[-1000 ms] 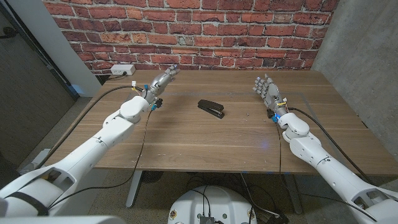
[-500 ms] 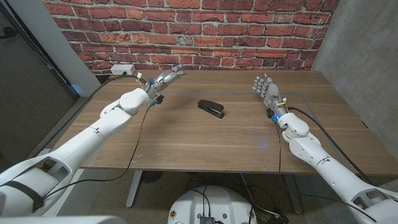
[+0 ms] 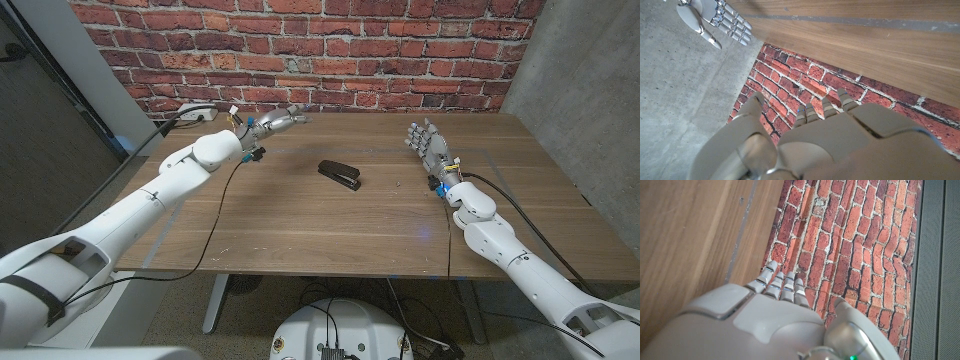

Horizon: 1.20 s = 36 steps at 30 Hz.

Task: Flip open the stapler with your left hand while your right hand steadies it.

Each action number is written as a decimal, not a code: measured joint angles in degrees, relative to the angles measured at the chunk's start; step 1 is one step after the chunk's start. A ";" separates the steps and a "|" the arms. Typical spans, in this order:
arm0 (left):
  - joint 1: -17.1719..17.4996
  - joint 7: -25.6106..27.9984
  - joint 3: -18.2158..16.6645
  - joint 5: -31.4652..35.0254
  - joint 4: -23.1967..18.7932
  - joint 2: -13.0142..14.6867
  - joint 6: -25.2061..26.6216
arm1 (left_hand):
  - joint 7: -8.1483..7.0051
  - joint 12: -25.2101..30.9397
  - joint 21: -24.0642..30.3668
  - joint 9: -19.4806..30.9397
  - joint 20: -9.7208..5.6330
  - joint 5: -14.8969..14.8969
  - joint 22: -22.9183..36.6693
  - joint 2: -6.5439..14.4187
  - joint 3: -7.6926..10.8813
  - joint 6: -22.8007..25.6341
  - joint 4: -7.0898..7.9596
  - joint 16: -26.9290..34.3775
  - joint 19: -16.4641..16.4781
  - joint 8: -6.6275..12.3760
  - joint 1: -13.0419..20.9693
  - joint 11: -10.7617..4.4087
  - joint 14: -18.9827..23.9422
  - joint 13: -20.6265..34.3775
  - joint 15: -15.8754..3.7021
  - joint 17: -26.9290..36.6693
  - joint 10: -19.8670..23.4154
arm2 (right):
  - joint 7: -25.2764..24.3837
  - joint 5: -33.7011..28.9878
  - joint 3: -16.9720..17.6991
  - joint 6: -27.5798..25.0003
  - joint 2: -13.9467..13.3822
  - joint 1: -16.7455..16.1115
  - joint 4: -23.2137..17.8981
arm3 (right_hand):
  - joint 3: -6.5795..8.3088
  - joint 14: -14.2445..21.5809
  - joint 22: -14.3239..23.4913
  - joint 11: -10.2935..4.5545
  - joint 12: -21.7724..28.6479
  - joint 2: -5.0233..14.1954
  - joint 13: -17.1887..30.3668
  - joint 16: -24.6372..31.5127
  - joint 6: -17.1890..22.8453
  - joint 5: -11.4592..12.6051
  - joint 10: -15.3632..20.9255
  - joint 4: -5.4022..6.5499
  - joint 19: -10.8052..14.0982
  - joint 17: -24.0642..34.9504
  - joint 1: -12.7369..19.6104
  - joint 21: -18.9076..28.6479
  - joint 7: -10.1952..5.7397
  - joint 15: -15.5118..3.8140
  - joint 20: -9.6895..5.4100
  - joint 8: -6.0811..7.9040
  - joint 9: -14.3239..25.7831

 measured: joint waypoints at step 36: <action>-11.02 -11.03 6.60 16.43 -5.00 0.42 0.09 | -2.32 0.85 0.00 0.26 -1.43 0.72 0.27 -6.40 -0.08 9.13 -6.73 0.56 4.30 1.12 13.06 -4.56 5.72 0.56 -3.91 0.80 7.78 | 1.36 0.68 0.15 1.68 0.88 0.47 2.21 | 0.00 0.62 0.29 -0.23 0.00 0.00 0.00 0.00 0.52 0.00 0.23 0.00 0.30 0.00 0.00 -0.88 -0.09 -0.01 -0.30 0.00 -0.01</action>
